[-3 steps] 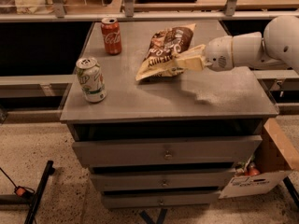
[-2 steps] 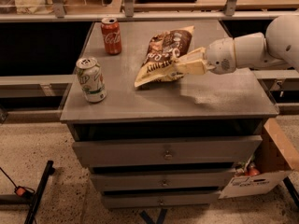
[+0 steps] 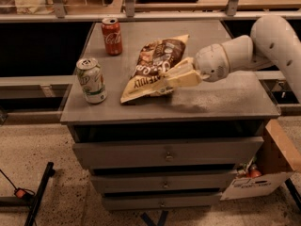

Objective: Move brown chip bag near 7up can

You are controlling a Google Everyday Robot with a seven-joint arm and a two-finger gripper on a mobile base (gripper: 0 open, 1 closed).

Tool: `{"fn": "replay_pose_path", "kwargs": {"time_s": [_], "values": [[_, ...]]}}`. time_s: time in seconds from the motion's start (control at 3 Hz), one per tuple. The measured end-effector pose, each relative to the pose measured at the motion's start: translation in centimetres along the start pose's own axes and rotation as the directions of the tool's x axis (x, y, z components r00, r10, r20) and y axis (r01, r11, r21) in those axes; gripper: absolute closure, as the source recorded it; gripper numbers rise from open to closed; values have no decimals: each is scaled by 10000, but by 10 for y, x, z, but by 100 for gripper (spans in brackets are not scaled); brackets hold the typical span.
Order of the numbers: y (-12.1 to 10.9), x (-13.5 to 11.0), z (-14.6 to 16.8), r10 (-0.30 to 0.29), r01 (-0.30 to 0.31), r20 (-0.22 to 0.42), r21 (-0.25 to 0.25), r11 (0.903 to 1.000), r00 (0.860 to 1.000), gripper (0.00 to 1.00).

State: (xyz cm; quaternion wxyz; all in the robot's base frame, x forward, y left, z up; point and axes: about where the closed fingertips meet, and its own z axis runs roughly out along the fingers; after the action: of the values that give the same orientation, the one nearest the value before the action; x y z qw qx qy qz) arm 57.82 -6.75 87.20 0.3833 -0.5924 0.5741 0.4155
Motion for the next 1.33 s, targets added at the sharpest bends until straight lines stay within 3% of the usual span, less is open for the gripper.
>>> {"fn": "replay_pose_path", "kwargs": {"time_s": [0.33,0.67,1.0,1.33], "values": [[17,-3,9,-330,340,102,-1130,9930,9994,100],[27,-5,13,-592,608,141,-1712,9834,9981,100],[31,-6,14,-577,611,240,-1800,9818,9980,84],[29,-8,17,-582,619,264,-1752,9826,9980,59]]}}
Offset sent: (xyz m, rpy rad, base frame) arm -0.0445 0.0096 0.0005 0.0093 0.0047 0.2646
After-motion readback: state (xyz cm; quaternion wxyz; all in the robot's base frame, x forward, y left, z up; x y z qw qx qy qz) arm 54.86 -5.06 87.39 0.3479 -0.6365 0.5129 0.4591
